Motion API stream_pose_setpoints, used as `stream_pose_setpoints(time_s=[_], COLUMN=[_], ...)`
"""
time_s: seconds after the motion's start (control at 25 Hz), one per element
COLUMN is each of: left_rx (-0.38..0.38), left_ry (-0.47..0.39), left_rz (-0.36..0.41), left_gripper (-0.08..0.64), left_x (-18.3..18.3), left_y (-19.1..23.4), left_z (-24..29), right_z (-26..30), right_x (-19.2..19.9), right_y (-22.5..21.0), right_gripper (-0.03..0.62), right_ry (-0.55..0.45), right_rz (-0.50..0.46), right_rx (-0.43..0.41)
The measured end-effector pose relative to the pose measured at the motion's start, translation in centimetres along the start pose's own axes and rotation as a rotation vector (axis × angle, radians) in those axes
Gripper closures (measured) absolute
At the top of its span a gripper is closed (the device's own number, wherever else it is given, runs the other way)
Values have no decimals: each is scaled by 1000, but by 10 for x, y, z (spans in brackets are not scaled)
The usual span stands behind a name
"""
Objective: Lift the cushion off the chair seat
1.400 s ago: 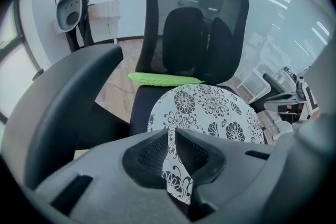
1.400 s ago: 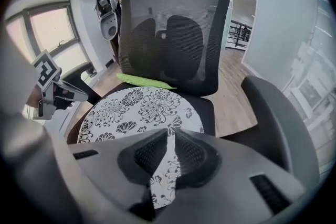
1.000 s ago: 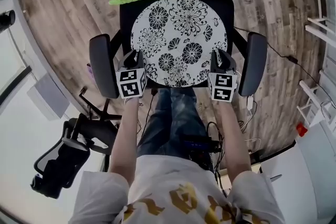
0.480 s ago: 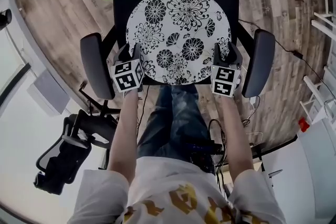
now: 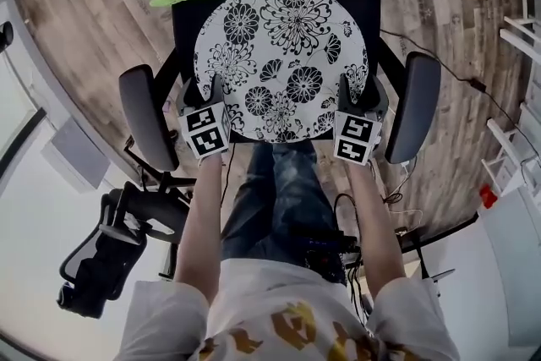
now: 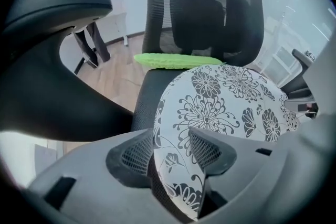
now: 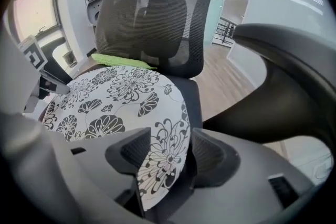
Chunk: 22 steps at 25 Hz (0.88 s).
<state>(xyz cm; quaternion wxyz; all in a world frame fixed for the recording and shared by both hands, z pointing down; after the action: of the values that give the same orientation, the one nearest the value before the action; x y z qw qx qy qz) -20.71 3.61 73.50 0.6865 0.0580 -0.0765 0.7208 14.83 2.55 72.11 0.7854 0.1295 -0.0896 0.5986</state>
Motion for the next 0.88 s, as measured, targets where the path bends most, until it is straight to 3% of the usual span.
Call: stream_pose_setpoints(time_s=[0.12,0.52,0.88], left_rx=[-54,-3,-12], left_ry=[-5,43,83], left_rz=[3,7,18], left_gripper=[337,336,336], left_x=[0,2,0], left_y=[4,4,6], left_z=[2,15,18], right_z=[1,26,31], right_x=[10,12,11], right_y=[-2,-7,-10], right_gripper=[367,367,387], right_ry=[30,85,145], right_rz=[22,39,59], right_rx=[5,-35,-71])
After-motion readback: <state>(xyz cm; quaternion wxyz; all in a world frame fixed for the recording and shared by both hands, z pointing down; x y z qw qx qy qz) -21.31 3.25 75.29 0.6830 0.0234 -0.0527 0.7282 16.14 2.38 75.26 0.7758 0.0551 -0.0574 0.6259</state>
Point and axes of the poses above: the fingertips, and each gripper's own axes: z forward along the fingers, y to its left, x out of its underside, the point moved 5 cm from there along -z, backward along the fingers, and after that the axes turned 10 degrees about y, right-handed, at the moved point
